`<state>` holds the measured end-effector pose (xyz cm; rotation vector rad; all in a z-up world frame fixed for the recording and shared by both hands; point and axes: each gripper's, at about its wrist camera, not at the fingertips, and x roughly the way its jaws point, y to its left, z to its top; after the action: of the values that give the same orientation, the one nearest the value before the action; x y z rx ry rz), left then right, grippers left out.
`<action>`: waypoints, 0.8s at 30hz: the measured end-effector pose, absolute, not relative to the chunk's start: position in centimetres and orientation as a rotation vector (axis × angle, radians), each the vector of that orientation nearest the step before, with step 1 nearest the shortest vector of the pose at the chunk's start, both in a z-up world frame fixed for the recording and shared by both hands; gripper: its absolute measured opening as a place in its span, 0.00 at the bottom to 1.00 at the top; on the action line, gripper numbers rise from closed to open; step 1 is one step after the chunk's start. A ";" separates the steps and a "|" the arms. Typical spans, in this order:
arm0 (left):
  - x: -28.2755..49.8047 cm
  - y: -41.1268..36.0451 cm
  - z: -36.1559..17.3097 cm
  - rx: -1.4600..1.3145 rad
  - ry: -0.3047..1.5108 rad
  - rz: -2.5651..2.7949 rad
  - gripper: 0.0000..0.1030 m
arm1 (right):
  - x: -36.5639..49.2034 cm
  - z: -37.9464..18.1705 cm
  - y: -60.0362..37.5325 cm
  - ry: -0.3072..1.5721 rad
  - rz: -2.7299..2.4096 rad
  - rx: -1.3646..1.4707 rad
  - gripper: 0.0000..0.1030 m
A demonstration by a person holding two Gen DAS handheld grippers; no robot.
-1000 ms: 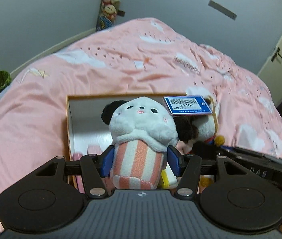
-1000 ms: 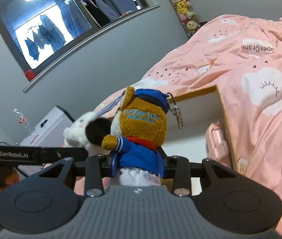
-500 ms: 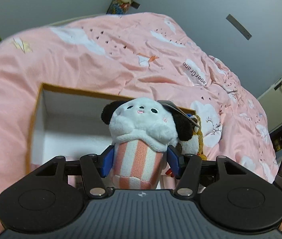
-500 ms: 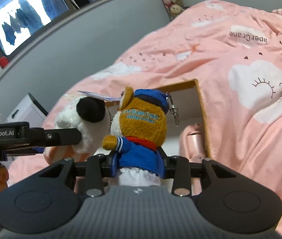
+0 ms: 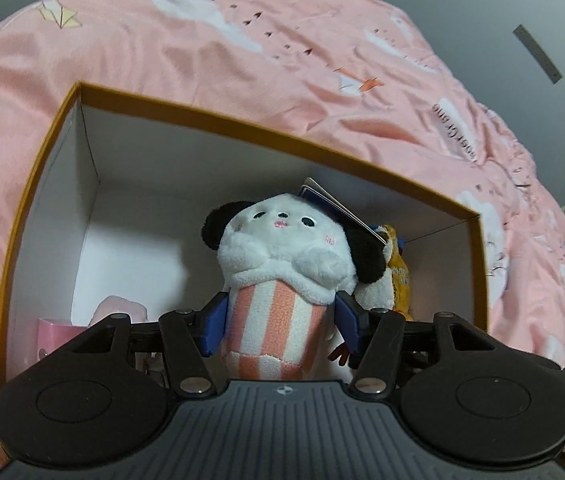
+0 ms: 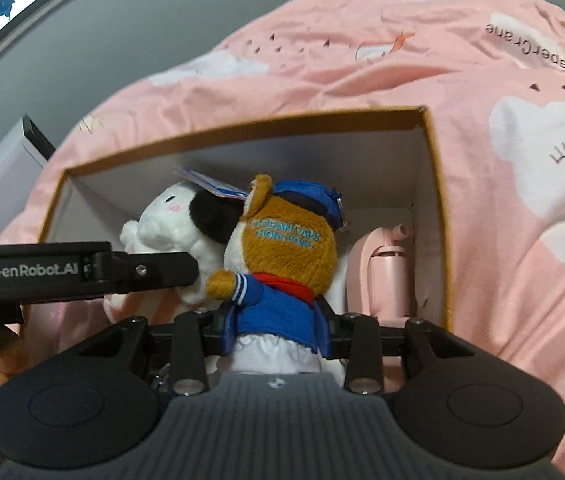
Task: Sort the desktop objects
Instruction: 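Lower both plushes into the box beside the hair dryer and open both tools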
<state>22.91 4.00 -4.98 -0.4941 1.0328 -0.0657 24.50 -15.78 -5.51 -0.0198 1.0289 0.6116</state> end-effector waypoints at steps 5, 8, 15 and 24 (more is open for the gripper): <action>23.8 4.1 -6.2 -0.519 1.096 -0.039 0.65 | 24.9 -6.2 -14.6 1.060 0.609 -0.084 0.42; 24.0 4.2 -6.7 -0.517 1.120 -0.037 0.65 | 24.9 -6.6 -14.1 1.074 0.618 -0.119 0.44; 23.9 4.1 -6.5 -0.479 1.157 -0.089 0.67 | 23.7 -6.0 -14.2 1.048 0.661 -0.183 0.55; 21.8 4.3 -3.5 -0.387 1.101 -0.152 0.55 | 21.8 -4.0 -15.3 0.979 0.684 -0.265 0.43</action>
<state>21.81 4.25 -3.52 -0.3869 1.1010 -0.1516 21.82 -15.29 -3.99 -0.2652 0.9791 0.6841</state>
